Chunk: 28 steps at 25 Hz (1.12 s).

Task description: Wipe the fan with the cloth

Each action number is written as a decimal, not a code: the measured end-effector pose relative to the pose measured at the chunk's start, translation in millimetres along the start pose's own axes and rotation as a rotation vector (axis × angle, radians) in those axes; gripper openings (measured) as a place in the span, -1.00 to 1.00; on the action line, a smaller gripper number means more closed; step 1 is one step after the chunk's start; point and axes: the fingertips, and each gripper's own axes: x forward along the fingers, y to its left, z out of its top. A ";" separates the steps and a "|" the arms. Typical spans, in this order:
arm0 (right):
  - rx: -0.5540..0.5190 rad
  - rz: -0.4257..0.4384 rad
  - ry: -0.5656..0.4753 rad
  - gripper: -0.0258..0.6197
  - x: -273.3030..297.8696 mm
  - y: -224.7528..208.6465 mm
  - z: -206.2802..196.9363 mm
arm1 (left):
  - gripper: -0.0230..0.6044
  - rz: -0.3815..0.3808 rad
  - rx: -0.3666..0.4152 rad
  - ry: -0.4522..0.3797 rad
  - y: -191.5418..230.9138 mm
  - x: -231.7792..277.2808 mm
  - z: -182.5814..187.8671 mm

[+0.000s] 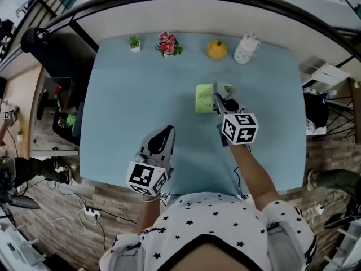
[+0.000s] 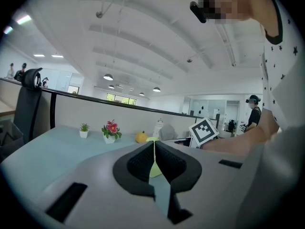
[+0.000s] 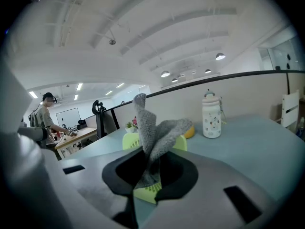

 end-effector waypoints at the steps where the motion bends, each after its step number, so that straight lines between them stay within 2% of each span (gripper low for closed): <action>1: 0.002 -0.011 -0.002 -0.77 -2.8 -5.5 0.3 | -0.83 -0.004 0.001 0.000 -1.6 1.0 0.4; 8: 0.030 -0.093 -0.001 -0.77 -20.2 -42.2 -3.8 | -0.82 -0.027 0.009 0.003 -10.3 6.0 3.2; 13: 0.043 -0.118 0.010 -0.77 -23.1 -52.6 -12.5 | -0.82 -0.022 0.013 0.003 -10.8 2.6 1.8; 22: 0.036 -0.112 -0.015 -0.77 -25.6 -46.9 -6.6 | -0.82 -0.004 0.010 -0.002 -8.4 -4.8 0.4; 28: 0.000 -0.029 -0.054 -0.77 -21.1 -13.9 5.2 | -0.82 0.005 0.013 -0.014 -8.4 -7.9 1.8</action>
